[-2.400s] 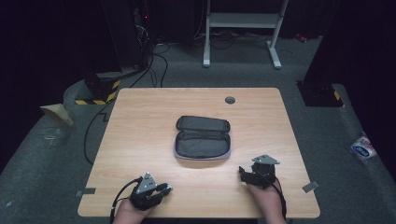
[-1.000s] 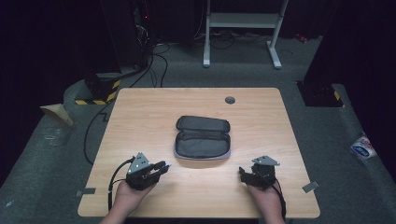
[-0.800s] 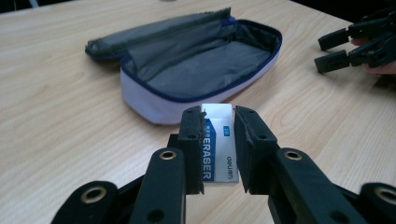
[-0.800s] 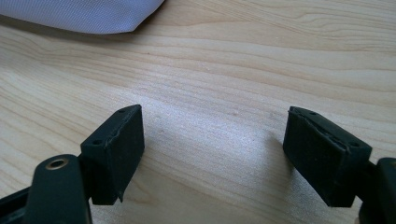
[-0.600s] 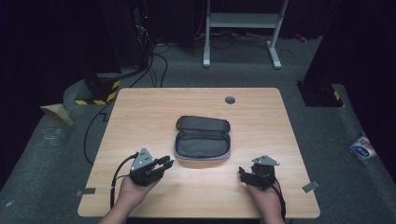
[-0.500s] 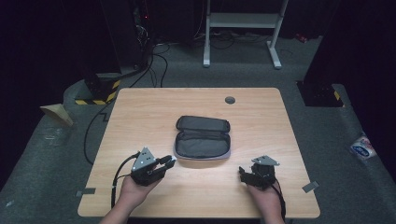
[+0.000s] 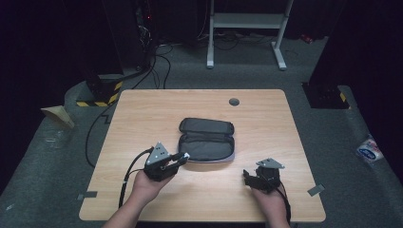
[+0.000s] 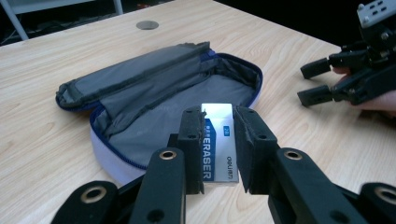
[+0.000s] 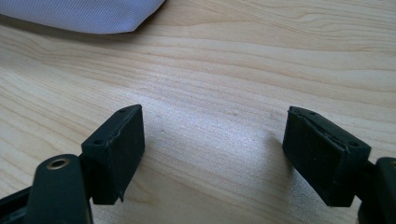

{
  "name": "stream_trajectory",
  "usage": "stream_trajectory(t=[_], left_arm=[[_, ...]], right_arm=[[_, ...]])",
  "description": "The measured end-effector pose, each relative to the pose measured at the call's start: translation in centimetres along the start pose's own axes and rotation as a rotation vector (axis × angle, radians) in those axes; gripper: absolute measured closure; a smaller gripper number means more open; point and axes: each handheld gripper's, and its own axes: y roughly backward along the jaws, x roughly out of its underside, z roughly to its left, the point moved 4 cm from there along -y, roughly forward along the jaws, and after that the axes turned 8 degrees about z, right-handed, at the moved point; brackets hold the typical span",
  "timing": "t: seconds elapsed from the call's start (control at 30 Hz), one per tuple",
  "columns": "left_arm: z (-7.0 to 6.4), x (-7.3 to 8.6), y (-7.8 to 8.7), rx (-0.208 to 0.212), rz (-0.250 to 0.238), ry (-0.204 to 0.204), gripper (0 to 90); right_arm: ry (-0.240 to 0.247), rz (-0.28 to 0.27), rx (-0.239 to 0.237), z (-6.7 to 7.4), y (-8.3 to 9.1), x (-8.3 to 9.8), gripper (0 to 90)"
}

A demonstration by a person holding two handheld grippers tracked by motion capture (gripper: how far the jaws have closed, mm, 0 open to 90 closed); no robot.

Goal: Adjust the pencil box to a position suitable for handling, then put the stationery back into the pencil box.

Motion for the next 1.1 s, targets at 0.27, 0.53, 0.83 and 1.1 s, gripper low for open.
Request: stream_trajectory(t=[0.27, 0.53, 0.83, 1.1], left_arm=[[0.5, -1.3, -1.0, 0.005, -0.006, 0.02, 72.9], [1.1, -2.0, -1.5, -0.012, -0.001, 0.026, 72.9], [1.8, -2.6, -2.1, -0.035, 0.006, 0.038, 72.9], [2.8, -3.0, -3.1, -0.051, 0.027, 0.049, 72.9]], right_arm=[[0.005, 0.0, -0.004, 0.0, 0.0, 0.0, 20.8], [0.006, 0.0, -0.003, 0.0, 0.0, 0.0, 20.9], [0.006, 0.0, -0.004, 0.0, 0.0, 0.0, 21.0], [0.006, 0.0, -0.004, 0.0, 0.0, 0.0, 21.0]])
